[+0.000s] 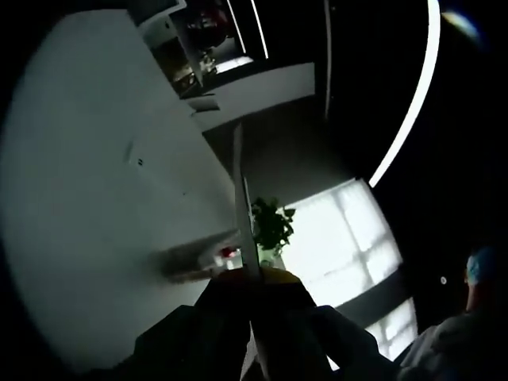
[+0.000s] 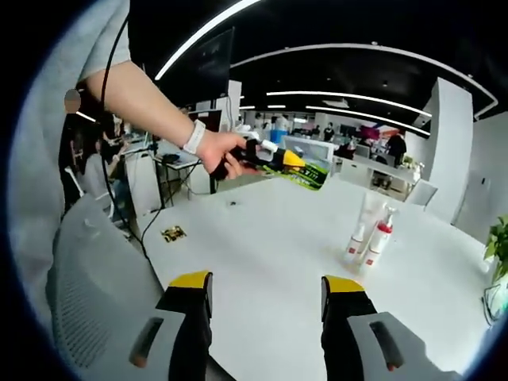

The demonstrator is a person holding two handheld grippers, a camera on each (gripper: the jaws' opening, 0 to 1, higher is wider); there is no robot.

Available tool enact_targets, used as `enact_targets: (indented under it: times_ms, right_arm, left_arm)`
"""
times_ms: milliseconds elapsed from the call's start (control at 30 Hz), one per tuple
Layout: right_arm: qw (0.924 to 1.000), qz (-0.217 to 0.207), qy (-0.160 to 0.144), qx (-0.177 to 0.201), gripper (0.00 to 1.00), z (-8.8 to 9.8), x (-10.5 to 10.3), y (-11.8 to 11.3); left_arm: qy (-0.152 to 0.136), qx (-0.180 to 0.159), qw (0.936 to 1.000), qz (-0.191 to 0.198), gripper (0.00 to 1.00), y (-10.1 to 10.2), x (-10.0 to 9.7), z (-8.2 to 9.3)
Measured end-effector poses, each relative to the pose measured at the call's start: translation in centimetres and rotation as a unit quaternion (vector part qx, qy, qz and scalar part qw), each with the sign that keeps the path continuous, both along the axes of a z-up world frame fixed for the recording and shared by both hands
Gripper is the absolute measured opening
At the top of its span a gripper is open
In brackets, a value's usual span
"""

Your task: Arrange the skincare products in the storage area until every visible bottle or jar stands upright without overlapping.

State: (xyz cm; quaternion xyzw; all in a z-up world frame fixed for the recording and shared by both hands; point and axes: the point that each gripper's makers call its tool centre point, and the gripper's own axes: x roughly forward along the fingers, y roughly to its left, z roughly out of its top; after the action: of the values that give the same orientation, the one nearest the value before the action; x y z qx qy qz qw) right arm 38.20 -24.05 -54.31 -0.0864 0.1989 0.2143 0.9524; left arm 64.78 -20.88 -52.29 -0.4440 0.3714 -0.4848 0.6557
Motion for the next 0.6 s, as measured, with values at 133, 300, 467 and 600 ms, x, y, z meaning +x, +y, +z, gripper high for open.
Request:
enact_targets:
  times_ms: [133, 300, 467, 600]
  right_arm:
    - [0.9999, -0.004, 0.009, -0.007, 0.50, -0.5, 0.0, -0.2]
    - [0.9997, -0.005, 0.019, -0.012, 0.49, -0.9, 0.0, -0.3]
    - [0.9996, -0.001, 0.024, -0.013, 0.50, -1.1, -0.1, -0.2]
    - [0.9994, 0.000, 0.032, -0.014, 0.50, -1.5, -0.1, -0.2]
  left_arm:
    - [0.014, 0.008, 0.9999, -0.005, 0.00, -0.8, 0.5, -1.8]
    - [0.028, 0.017, 0.9994, -0.012, 0.00, -1.7, 1.1, -3.6]
    - [0.034, 0.027, 0.9989, -0.016, 0.00, -2.3, 1.6, -5.3]
    - [0.044, 0.042, 0.9980, -0.019, 0.00, -2.6, 1.8, -7.1]
